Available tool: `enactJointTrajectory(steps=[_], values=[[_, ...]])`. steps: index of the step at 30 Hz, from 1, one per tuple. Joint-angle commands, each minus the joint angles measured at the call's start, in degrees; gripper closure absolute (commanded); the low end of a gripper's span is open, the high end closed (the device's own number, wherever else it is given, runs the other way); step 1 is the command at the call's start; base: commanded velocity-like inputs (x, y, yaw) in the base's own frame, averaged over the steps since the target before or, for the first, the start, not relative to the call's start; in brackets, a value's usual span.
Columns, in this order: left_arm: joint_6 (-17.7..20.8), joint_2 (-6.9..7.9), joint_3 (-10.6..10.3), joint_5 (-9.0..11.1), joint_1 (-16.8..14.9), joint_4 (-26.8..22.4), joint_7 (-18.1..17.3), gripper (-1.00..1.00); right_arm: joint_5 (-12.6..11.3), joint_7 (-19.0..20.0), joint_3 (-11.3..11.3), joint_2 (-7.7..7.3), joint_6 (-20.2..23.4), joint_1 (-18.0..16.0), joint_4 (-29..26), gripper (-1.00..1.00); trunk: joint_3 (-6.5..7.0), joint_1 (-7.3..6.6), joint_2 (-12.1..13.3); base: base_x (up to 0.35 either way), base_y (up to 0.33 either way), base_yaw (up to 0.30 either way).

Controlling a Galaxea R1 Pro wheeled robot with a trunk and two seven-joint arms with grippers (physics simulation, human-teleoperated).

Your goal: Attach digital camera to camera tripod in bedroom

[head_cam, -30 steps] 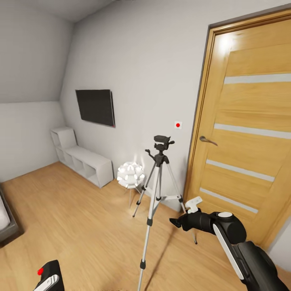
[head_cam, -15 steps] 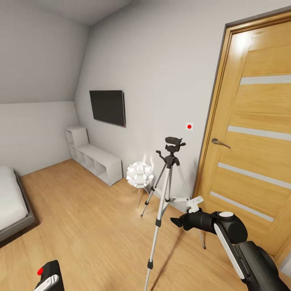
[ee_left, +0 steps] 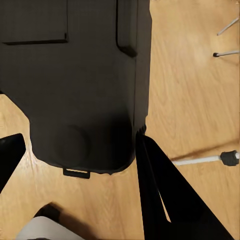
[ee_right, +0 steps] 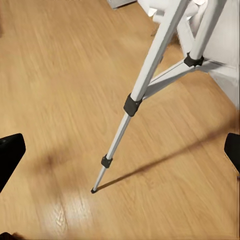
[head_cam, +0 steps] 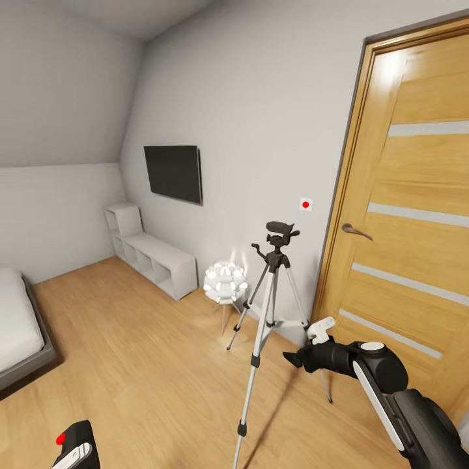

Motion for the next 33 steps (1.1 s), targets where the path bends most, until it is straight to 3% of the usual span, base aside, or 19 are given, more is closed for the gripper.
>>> enactJointTrajectory(steps=[1, 6, 13, 16, 23, 33], values=[[0.21, -0.02, 0.39, 0.66, -0.02, -0.14, 0.40, 1.00, 0.05, 0.11, 0.05, -0.08, 0.26, -0.06, -0.04, -1.00, -0.11, 0.07, -0.09, 0.257, -0.076, 0.000], [0.22, -0.14, 1.92, 0.59, 0.01, -0.13, 0.40, 1.00, 0.05, 0.11, 0.07, -0.14, 0.26, -0.06, -0.04, -1.00, -0.11, 0.07, -0.09, 0.275, -0.131, 0.000], [0.23, -0.52, 2.55, 0.60, 0.02, 0.00, 0.40, 1.00, -0.01, 0.18, 0.17, -0.18, 0.39, -0.06, -0.04, -1.00, -0.09, 0.07, -0.09, 0.218, -0.174, 0.052], [0.23, -0.57, 2.61, 0.65, 0.02, 0.02, 0.40, 1.00, -0.02, 0.19, 0.23, -0.19, 0.41, -0.06, -0.04, -1.00, -0.07, 0.07, -0.09, 0.074, -0.065, 0.157], [0.20, -0.65, 2.69, 0.62, 0.01, -0.02, 0.45, 1.00, -0.03, 0.19, 0.16, -0.20, 0.43, -0.06, -0.04, -1.00, 1.20, -1.46, 2.72, 0.030, -0.027, 0.068], [0.19, -0.72, 2.70, 0.52, 0.02, -0.03, 0.44, 1.00, -0.03, 0.20, 0.14, -0.19, 0.44, -0.06, -0.04, -1.00, 1.21, -1.47, 2.72, 0.004, -0.004, 0.009]])
